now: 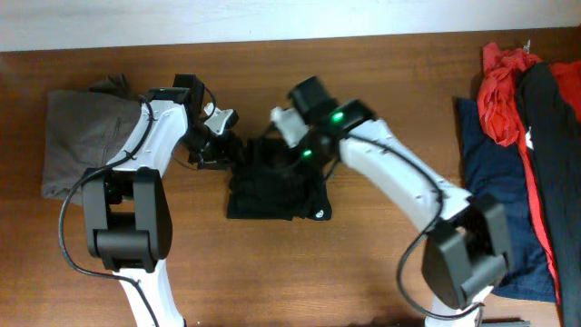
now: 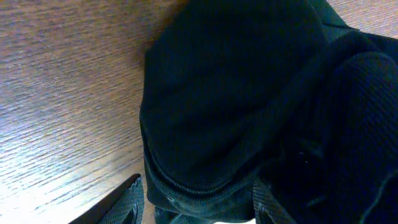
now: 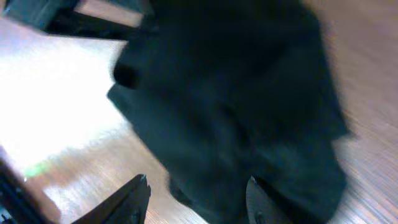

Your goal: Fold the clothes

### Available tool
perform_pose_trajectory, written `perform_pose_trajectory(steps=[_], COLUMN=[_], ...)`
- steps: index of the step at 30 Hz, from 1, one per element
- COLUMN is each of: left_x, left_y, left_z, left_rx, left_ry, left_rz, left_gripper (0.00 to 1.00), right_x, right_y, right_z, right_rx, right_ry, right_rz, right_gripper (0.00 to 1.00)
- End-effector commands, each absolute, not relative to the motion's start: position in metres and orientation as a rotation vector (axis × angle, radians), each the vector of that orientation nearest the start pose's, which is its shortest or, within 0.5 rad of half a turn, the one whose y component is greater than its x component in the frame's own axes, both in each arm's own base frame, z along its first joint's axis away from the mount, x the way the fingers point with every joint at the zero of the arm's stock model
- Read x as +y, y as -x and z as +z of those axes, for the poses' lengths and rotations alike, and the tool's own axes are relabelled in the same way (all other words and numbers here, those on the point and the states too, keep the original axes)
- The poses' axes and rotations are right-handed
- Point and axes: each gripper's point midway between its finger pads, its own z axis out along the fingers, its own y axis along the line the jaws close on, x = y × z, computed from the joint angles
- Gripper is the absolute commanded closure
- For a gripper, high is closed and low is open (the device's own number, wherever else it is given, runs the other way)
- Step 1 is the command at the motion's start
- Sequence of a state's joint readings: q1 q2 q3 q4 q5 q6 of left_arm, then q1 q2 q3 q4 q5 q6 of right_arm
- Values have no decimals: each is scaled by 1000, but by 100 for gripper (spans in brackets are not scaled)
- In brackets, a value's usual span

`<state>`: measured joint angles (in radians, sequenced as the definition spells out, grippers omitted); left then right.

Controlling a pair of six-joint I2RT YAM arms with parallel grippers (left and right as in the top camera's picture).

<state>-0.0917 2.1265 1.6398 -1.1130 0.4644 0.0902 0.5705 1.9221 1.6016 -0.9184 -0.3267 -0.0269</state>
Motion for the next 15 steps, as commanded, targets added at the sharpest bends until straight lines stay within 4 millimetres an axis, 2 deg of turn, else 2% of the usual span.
perform_pose_trajectory(steps=[1, 3, 7, 9, 10, 13, 14, 15], left_x=[-101, -97, -93, -91, -91, -91, -91, -91], left_y=[-388, -385, -383, -383, -383, -383, -383, -383], left_z=[46, 47, 47, 47, 47, 47, 47, 47], left_rx=[3079, 3093, 3107, 3108, 3108, 3107, 3108, 3108], left_ry=[-238, -218, -199, -192, -192, -192, -192, -192], left_rz=[-738, -741, -745, -746, -746, -746, -746, -747], left_gripper=[44, 44, 44, 44, 44, 44, 44, 44], right_x=[311, 314, 323, 322, 319, 311, 310, 310], right_y=[-341, -347, -348, -351, -353, -360, -361, -362], right_z=[102, 94, 83, 74, 71, 69, 70, 75], right_rx=[2689, 2690, 2693, 2716, 2728, 2730, 2726, 2722], right_ry=[915, 855, 847, 789, 755, 704, 702, 699], right_rz=[512, 420, 409, 367, 341, 272, 265, 266], right_gripper=[44, 42, 42, 45, 50, 76, 89, 96])
